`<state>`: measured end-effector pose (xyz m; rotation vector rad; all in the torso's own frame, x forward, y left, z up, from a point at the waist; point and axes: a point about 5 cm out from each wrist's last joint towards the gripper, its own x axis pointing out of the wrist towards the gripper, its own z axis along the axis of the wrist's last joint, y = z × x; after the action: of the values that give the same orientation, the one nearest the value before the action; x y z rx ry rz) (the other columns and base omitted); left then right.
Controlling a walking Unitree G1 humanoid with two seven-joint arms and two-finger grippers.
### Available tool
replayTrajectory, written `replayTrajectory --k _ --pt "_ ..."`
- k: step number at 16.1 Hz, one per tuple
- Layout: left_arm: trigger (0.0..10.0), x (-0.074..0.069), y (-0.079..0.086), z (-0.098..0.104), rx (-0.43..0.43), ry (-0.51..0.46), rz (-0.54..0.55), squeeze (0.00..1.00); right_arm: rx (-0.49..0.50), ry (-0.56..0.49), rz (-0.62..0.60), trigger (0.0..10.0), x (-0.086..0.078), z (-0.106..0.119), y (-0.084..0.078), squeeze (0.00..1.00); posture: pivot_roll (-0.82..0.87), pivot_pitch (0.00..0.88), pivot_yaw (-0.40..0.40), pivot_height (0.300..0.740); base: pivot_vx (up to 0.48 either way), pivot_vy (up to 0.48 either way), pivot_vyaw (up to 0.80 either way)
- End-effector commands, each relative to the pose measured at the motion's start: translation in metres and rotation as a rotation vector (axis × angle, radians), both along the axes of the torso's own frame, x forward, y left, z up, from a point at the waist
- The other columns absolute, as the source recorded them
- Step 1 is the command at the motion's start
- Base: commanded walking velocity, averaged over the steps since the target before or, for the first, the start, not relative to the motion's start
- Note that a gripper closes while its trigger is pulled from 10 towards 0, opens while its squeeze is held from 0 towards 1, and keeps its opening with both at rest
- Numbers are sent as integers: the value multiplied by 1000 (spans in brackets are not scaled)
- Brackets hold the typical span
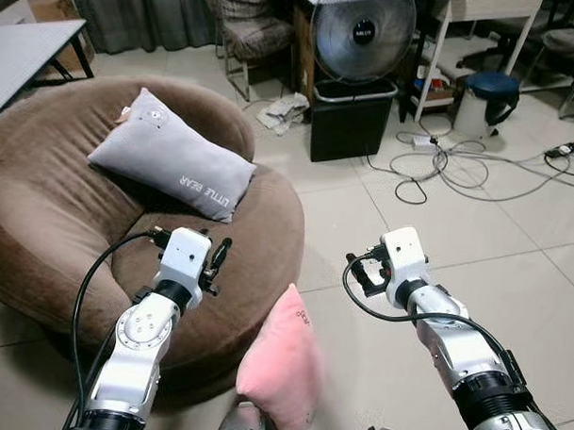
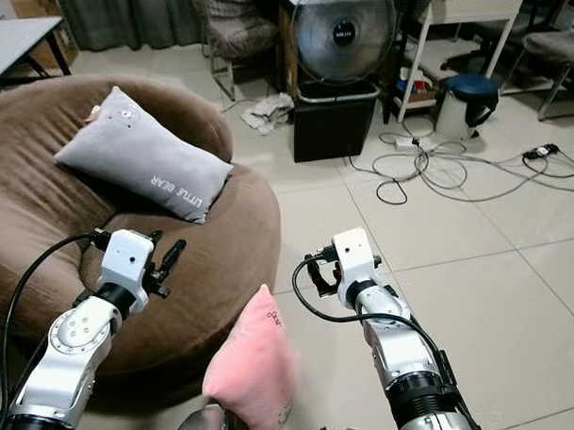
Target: Move the pillow to the sofa from floor
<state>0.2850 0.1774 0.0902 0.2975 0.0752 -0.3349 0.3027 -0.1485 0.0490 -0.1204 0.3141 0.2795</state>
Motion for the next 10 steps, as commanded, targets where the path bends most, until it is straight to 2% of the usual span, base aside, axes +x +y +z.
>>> replayTrajectory --k 1,5,10 --pt "10000 2 -1 1 9 -4 -2 0 1 1 0 10000 -1 1 -1 0 114 0 5 666 0 0 0" --pt "10000 6 -4 3 12 -6 -30 0 6 -6 -23 10000 -1 2 -3 0 102 0 19 632 0 0 0" --pt "10000 10 -8 5 8 -8 -62 0 10 -14 -46 10000 -2 2 -6 0 78 0 44 628 0 0 0"
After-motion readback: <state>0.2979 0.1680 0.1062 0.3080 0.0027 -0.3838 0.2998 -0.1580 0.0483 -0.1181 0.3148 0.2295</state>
